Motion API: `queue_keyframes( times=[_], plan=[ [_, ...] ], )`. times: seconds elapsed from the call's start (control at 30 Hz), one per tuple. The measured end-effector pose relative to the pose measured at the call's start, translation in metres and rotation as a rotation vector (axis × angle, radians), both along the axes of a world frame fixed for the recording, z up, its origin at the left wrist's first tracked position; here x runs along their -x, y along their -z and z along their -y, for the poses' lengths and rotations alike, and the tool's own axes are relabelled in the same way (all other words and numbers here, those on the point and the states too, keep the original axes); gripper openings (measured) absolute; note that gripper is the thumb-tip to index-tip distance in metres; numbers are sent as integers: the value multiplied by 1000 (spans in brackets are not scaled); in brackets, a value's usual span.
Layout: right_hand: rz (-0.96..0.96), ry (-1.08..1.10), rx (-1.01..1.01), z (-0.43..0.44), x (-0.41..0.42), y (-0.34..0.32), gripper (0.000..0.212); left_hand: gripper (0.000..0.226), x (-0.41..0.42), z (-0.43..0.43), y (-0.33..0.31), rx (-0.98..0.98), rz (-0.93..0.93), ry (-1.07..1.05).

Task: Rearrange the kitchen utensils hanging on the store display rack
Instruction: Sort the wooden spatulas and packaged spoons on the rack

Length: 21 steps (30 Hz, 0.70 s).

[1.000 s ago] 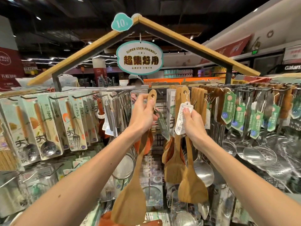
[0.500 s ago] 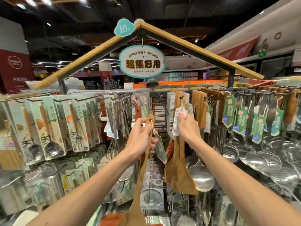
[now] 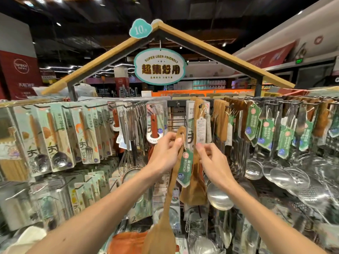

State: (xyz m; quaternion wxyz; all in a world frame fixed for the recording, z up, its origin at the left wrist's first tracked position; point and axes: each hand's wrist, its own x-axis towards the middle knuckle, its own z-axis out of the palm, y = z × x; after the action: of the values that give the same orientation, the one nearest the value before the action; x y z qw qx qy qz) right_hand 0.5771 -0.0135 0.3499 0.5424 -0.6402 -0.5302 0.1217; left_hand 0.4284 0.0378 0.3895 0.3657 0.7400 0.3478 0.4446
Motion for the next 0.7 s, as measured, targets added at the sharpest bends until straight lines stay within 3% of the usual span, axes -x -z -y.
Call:
queue_keyframes(
  times=[0.07, 0.23, 0.3, 0.4, 0.7],
  plan=[
    [-95, -138, -36, -1, 1, -7, 59, 17, -16, 2, -13, -37, 45, 26],
    [-170, -190, -135, -4, -4, -29, 20, 24, -52, 1, -38, -7, 226, 50],
    [-236, -169, -130, -5, -10, -37, 22, 16, -62, 0, -45, -22, 254, 15],
    [-154, -85, -141, -11, -19, -45, 34, 12, -72, -7, -54, -14, 273, -40],
    [22, 79, -114, -28, -30, -48, 43, 23, -94, -23, -63, 21, 206, -129]
  ],
)
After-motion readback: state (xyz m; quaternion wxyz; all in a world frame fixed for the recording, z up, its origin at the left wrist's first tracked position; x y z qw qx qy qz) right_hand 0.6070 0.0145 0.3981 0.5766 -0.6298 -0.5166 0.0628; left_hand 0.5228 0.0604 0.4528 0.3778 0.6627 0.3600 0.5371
